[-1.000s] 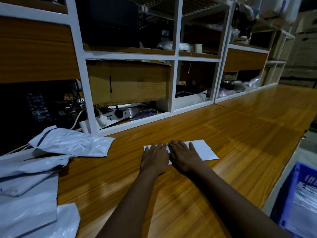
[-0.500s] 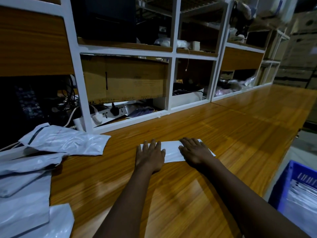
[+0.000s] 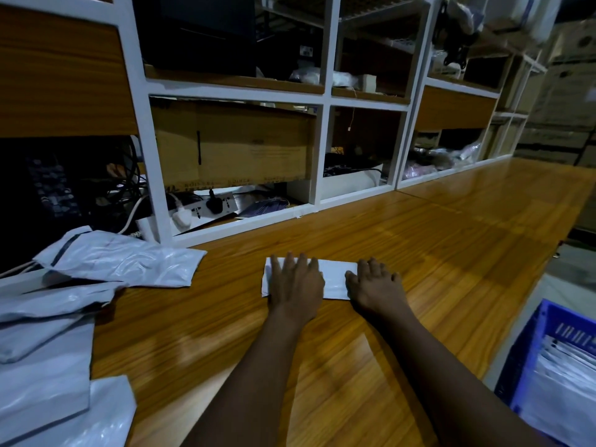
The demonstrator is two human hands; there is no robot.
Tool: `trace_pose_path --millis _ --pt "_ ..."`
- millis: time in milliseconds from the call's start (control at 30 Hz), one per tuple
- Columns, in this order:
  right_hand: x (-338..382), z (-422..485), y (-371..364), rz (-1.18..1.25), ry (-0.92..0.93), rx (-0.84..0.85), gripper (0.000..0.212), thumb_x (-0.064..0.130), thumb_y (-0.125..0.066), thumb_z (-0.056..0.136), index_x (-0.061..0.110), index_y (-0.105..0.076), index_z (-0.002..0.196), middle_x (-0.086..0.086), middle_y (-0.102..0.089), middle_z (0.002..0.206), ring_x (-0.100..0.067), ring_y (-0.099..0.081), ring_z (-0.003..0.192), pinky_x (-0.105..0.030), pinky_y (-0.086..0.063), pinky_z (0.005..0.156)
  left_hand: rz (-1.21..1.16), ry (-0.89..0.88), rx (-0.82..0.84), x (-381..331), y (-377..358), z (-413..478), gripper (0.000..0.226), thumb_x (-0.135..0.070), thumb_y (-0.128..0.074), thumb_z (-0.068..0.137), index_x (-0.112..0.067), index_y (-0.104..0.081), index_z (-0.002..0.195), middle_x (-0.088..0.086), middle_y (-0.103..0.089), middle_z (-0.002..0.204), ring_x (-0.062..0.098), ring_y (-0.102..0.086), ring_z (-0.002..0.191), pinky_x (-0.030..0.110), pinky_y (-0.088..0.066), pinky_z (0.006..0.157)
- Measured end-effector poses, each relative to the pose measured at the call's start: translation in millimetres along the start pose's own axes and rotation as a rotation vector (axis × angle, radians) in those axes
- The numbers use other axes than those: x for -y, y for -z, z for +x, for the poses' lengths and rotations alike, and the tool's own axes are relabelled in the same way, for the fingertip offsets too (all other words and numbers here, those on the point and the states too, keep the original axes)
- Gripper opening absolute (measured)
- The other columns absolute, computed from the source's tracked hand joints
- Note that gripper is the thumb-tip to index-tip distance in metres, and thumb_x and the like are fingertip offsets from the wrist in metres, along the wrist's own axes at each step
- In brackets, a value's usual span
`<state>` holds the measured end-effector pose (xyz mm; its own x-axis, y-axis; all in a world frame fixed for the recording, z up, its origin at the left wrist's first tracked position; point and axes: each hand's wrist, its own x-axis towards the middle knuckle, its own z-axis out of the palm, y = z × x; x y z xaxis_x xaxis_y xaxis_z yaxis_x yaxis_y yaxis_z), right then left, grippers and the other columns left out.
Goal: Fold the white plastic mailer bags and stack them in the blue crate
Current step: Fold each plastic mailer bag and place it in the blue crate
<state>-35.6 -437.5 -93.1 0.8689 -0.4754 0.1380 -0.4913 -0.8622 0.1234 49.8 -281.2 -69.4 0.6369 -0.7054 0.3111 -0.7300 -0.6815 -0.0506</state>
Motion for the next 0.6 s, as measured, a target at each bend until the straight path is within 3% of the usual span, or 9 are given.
trace_pose_path --millis 100,200,300,400,467,533,600 --pt "5.8 -4.9 -1.4 0.02 -0.053 -0.053 0.086 0.05 0.011 0.088 0.012 -0.035 0.149 -0.024 -0.031 0.155 -0.048 -0.027 0.142 -0.063 -0.024 0.11 -0.084 -0.109 -0.019 -24.1 -1.9 4.7 0.055 -0.032 -0.042 0.103 -0.015 -0.029 0.153 0.008 -0.028 0.16 0.031 -0.02 0.148 0.057 -0.007 0.119" --pt "9.0 -3.8 9.4 0.162 -0.052 -0.199 0.071 0.044 -0.008 0.095 0.006 -0.045 0.141 -0.024 -0.046 0.144 -0.047 -0.039 0.134 -0.06 -0.03 0.107 -0.16 -0.149 -0.041 -34.5 -1.9 9.7 0.056 -0.029 -0.049 0.101 -0.016 -0.03 0.153 0.005 -0.029 0.16 0.03 -0.019 0.149 0.054 -0.006 0.12" --pt "9.7 1.7 14.0 0.479 0.107 -0.432 0.049 0.032 -0.037 0.096 0.0 -0.059 0.126 -0.02 -0.064 0.121 -0.038 -0.061 0.11 -0.047 -0.051 0.091 -0.146 -0.142 -0.089 -36.3 3.8 14.9 0.055 -0.03 -0.052 0.1 -0.019 -0.035 0.151 0.002 -0.029 0.16 0.032 -0.017 0.15 0.056 -0.005 0.12" --pt "6.1 12.0 9.6 0.607 0.156 -0.433 0.033 0.022 -0.056 0.094 0.006 -0.062 0.122 -0.011 -0.071 0.108 -0.024 -0.067 0.093 -0.039 -0.057 0.076 -0.145 -0.132 -0.149 -36.6 5.5 20.7 0.047 -0.026 -0.049 0.102 -0.016 -0.042 0.147 0.004 -0.035 0.157 0.032 -0.022 0.149 0.055 -0.007 0.121" --pt "4.1 14.7 4.7 0.58 0.191 -0.415 0.021 0.016 -0.054 0.095 0.007 -0.066 0.109 -0.011 -0.071 0.096 -0.027 -0.067 0.085 -0.036 -0.053 0.069 -0.172 -0.128 -0.132 -34.4 -1.4 24.4 0.045 -0.021 -0.05 0.102 -0.017 -0.044 0.146 0.004 -0.038 0.156 0.031 -0.025 0.147 0.052 -0.012 0.12" --pt "2.2 13.5 4.5 0.429 0.208 -0.359 0.024 0.02 -0.045 0.1 0.01 -0.065 0.111 -0.011 -0.069 0.106 -0.033 -0.063 0.101 -0.043 -0.047 0.082 -0.215 -0.113 -0.061 -29.8 -12.2 27.7 0.047 -0.02 -0.049 0.102 -0.018 -0.04 0.148 0.004 -0.037 0.156 0.029 -0.028 0.146 0.05 -0.016 0.119" --pt "1.2 11.5 5.6 0.312 0.164 -0.245 0.037 0.029 -0.035 0.107 0.016 -0.054 0.135 -0.006 -0.055 0.14 -0.032 -0.044 0.134 -0.053 -0.032 0.108 -0.236 -0.121 0.013 -24.7 -20.4 29.6 0.05 -0.023 -0.047 0.103 -0.019 -0.033 0.151 0.002 -0.033 0.158 0.027 -0.025 0.147 0.049 -0.017 0.119"
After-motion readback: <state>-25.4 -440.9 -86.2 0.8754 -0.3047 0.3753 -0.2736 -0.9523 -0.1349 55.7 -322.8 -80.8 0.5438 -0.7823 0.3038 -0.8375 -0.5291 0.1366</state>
